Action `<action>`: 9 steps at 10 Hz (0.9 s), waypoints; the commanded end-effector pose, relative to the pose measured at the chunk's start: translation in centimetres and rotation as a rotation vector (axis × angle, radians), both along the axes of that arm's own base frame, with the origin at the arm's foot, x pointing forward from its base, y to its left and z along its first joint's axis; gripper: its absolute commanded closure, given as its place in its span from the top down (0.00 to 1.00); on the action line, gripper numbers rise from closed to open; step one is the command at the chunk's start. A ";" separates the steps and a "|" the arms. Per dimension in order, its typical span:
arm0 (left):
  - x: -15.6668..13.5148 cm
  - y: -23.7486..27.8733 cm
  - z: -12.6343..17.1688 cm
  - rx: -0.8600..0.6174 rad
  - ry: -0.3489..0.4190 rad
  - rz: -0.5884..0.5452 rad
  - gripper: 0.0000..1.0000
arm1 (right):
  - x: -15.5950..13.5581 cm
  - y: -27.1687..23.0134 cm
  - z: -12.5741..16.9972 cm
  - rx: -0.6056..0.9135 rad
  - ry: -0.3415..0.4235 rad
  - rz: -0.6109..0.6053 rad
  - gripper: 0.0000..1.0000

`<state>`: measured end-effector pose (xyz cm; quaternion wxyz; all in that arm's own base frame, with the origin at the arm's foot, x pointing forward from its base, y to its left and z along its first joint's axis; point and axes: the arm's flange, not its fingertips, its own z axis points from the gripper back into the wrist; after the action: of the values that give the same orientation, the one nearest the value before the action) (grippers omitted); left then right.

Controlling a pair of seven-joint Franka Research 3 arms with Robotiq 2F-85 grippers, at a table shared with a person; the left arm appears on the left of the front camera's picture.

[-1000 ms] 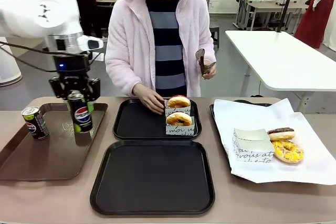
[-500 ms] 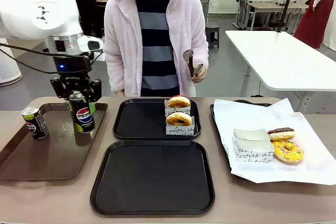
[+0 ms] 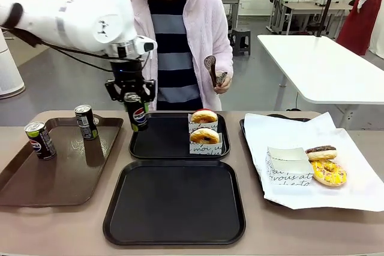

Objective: Set up donuts and drinks on trays.
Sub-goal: Pick up one Pepsi coke and place it on the Flat Tray.

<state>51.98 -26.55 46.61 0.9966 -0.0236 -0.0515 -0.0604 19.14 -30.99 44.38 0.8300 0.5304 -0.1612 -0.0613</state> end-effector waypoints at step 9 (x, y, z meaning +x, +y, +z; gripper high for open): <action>3.7 -1.6 -8.4 0.105 -0.015 0.024 0.59 | -0.1 0.0 0.0 0.012 -0.008 0.000 1.00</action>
<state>55.76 -27.81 38.06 0.9972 0.0123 -0.0388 -0.0628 19.13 -30.99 44.39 0.8300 0.5304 -0.1613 -0.0614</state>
